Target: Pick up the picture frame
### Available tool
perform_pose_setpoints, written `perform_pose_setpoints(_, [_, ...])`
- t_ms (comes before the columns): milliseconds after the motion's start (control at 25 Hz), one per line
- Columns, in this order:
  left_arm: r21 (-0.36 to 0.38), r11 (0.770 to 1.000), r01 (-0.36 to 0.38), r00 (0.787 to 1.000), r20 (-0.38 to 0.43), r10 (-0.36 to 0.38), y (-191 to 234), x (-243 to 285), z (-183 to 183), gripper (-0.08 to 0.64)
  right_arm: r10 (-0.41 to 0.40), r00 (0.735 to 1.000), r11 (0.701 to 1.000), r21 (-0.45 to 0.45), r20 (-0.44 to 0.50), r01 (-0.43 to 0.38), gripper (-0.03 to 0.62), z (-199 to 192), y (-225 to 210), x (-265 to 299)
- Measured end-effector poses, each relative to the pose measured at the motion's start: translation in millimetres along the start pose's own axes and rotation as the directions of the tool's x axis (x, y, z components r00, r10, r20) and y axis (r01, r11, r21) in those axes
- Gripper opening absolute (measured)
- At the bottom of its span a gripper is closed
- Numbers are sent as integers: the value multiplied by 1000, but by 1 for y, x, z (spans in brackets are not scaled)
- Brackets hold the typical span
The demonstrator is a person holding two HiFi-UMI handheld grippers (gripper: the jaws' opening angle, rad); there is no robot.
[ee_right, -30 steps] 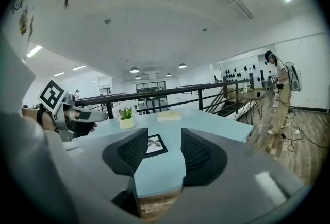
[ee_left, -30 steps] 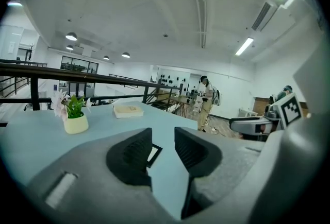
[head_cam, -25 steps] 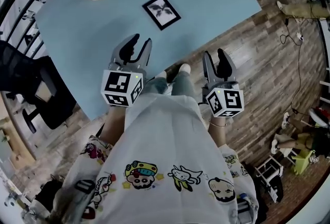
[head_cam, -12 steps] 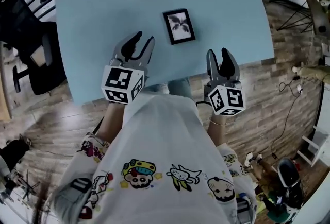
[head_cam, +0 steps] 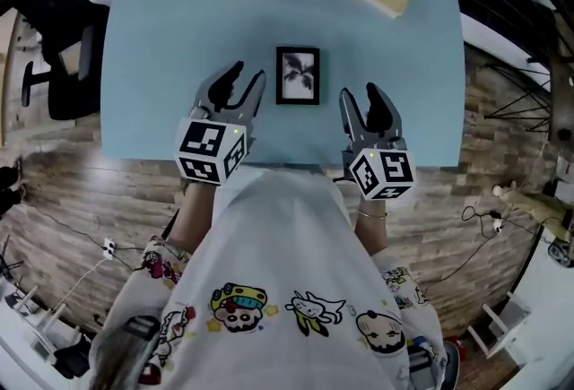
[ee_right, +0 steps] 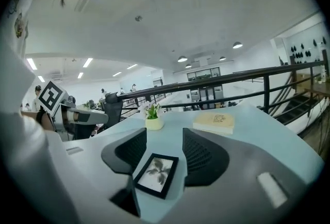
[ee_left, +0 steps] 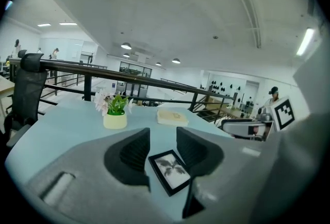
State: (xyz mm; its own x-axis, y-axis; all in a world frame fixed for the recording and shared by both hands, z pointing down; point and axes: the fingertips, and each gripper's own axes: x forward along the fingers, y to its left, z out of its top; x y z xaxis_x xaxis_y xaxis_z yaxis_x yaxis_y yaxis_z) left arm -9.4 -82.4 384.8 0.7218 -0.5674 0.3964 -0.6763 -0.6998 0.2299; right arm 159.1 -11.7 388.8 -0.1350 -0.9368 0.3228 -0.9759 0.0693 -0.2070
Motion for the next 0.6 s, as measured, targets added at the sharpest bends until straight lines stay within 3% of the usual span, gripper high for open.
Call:
perform_pose_setpoints(360, [-89, 983, -163, 986, 8, 165, 1, -1, -9, 155, 187, 981, 982, -22, -55, -188, 227, 2, -10, 27])
perform_pose_setpoints(600, [-106, 976, -192, 981, -7, 193, -4, 3, -11, 155, 248, 966, 969, 2, -73, -248, 224, 3, -13, 34])
